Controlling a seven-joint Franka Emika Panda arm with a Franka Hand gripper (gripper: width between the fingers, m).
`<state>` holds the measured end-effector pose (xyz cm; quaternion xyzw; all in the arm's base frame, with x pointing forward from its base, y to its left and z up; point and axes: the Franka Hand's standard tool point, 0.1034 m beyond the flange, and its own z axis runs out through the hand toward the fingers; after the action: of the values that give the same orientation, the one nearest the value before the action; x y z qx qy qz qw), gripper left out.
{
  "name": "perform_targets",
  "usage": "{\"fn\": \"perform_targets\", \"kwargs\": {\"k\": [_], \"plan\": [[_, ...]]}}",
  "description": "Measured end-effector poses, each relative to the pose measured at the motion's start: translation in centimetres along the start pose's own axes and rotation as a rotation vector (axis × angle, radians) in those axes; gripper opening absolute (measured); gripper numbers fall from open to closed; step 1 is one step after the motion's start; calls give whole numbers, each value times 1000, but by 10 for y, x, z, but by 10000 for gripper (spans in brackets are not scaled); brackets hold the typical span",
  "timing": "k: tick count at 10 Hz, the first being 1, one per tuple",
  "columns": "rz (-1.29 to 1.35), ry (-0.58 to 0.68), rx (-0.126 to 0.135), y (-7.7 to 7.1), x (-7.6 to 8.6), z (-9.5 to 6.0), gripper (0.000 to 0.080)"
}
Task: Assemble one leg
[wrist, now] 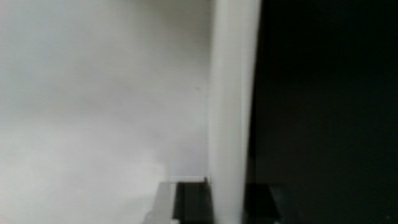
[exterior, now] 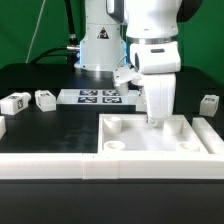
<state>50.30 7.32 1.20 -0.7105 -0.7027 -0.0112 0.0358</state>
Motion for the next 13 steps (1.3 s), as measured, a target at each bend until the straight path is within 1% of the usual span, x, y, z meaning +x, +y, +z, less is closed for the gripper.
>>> {"fn": "perform_targets", "kwargs": {"k": [3,4,6,7,8,9,13], "plan": [[21,0,1,0,0,0,61],[22,0,1,0,-1,0,159],[23,0,1,0,-1,1,435],[23,0,1,0,-1,1,592],[23,0,1,0,-1,1,592],[23,0,1,0,-1,1,632],[24,0,0,0,-1,0,649]]}}
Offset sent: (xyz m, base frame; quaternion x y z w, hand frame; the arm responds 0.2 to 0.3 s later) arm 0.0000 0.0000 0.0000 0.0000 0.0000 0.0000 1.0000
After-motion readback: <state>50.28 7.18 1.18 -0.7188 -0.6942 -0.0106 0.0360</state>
